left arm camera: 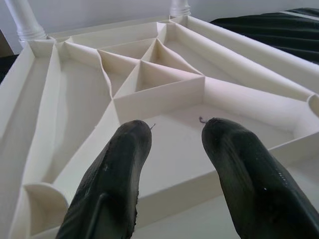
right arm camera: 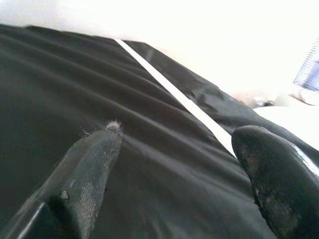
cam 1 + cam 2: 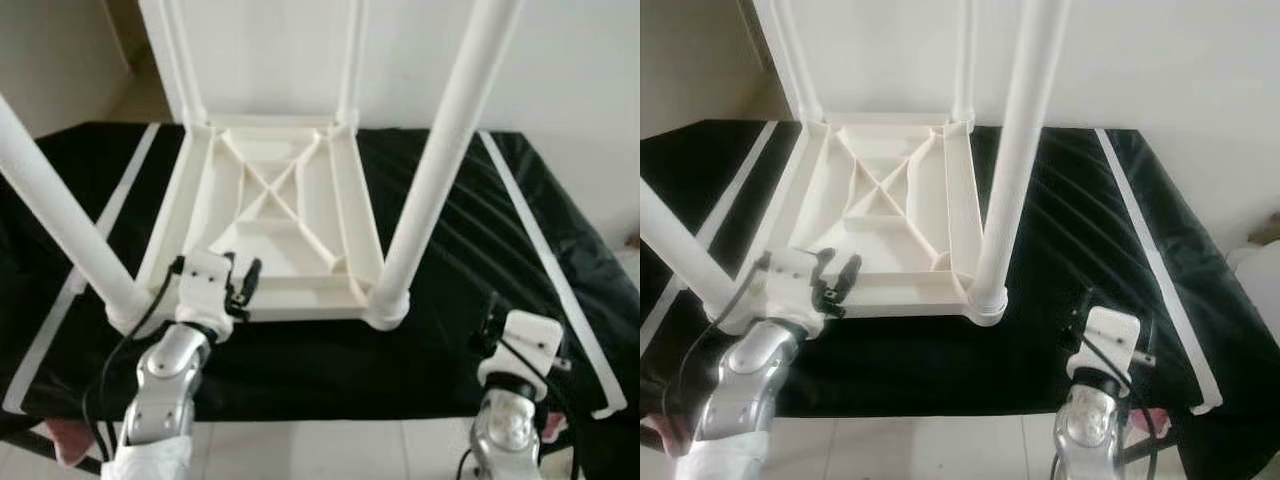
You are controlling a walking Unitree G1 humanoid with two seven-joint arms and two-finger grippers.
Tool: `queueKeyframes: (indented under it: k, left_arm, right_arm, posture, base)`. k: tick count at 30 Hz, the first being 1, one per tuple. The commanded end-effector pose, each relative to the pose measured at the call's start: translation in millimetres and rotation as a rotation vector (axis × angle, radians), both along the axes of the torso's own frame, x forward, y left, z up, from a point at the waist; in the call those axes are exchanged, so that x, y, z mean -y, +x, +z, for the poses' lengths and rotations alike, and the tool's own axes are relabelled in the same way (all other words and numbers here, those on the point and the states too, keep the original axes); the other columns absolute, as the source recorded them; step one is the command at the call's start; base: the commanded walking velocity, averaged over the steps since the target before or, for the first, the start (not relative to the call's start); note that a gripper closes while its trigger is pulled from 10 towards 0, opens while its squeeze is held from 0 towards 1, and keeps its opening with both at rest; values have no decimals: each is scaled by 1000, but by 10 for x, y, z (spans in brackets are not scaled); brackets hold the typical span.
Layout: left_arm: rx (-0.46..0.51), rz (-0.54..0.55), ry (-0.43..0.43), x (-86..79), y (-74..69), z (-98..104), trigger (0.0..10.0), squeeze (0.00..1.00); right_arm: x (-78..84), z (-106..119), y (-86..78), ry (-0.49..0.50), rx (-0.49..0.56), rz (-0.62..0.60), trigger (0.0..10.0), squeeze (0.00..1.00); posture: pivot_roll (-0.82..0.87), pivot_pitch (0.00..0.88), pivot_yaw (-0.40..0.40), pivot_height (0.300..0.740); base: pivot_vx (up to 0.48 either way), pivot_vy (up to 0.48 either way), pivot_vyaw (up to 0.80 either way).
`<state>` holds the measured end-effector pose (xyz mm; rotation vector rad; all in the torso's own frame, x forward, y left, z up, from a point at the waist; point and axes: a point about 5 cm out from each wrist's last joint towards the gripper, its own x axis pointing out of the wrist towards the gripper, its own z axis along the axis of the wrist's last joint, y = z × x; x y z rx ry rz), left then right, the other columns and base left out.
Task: Building children table
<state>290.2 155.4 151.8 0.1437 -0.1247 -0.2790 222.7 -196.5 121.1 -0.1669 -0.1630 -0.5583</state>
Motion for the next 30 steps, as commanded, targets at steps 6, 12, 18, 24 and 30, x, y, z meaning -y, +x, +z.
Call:
queueKeyframes:
  k: [6, 12, 18, 24, 30]
  left_arm:
    - [-3, 112, -12, -53, -3, -34, 10000, 0]
    - [-6, 105, -8, -52, -5, -37, 10000, 0]
    - [-3, 112, -8, -60, -13, -33, 10000, 0]
    - [-2, 124, -10, -81, -33, -33, 10000, 0]
    - [0, 132, -6, -101, -53, -30, 10000, 0]
  right_arm:
    - [149, -47, -223, 2, -18, -109, 10000, 0]
    - [136, -46, -200, -5, -20, -93, 10000, 0]
    - [124, -32, -173, -9, -14, -77, 10000, 0]
    - [107, -27, -152, -10, -13, -56, 10000, 0]
    - [88, -14, -130, -12, -9, -40, 10000, 0]
  posture:
    - [-136, 134, 45, 740]
    - [-134, 127, 40, 740]
    - [-119, 127, 29, 740]
    - [-110, 131, 23, 740]
    - [-100, 139, 20, 740]
  base:
    - [0, 254, 0]
    - [0, 255, 0]
    - [0, 259, 0]
    - [0, 264, 0]
    - [0, 276, 0]
